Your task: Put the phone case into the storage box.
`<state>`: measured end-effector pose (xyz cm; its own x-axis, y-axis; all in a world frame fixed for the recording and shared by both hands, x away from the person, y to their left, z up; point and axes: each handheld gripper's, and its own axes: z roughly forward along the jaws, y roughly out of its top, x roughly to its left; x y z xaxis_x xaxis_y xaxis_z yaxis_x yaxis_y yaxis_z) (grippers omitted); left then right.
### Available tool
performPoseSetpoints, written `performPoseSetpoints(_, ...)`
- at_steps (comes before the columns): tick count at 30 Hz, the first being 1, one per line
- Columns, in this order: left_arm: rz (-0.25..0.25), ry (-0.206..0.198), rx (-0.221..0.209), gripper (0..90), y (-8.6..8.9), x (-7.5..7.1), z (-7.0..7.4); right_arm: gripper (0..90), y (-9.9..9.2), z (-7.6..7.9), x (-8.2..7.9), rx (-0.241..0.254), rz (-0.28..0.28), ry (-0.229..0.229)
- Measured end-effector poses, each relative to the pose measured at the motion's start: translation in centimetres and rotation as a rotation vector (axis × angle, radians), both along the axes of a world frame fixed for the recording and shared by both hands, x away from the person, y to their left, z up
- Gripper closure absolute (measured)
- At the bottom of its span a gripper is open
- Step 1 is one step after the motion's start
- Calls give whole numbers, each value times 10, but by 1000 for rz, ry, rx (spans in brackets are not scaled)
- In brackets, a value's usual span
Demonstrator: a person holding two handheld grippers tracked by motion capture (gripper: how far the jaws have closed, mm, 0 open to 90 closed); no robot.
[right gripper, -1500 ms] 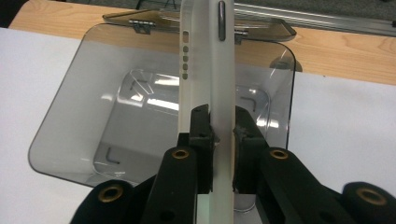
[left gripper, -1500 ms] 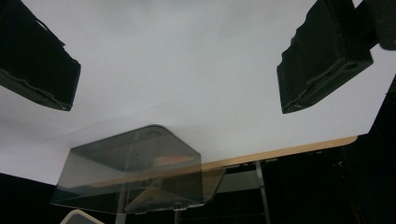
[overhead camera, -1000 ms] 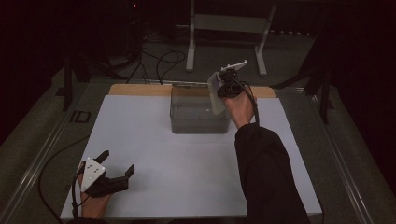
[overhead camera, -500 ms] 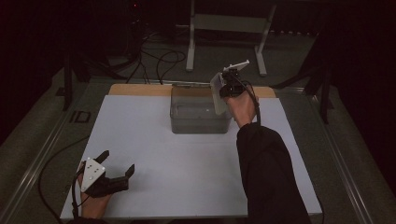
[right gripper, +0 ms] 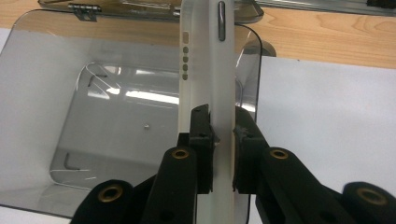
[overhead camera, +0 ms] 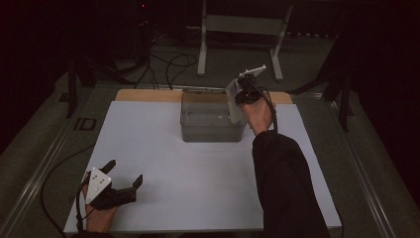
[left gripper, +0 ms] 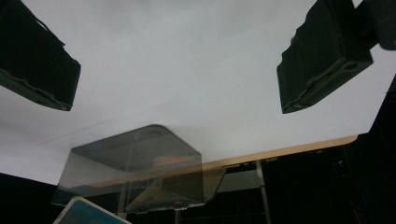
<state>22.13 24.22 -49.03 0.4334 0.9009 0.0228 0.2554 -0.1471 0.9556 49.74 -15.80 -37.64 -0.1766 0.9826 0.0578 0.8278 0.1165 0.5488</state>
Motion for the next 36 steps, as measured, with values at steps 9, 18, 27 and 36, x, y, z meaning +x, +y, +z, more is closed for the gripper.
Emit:
performPoseSetpoints(9,-1,0,0,6,0,0,0,816,-1,-3,2,-18,-7,8)
performPoseSetpoints(18,-1,0,0,6,0,0,0,815,-1,-6,4,-41,-20,11)
performPoseSetpoints(27,-2,-2,0,7,-1,0,0,815,-1,-9,5,-40,-28,14)
performPoseSetpoints(36,-2,-3,-1,6,-1,0,0,815,0,-15,7,-63,-35,25)
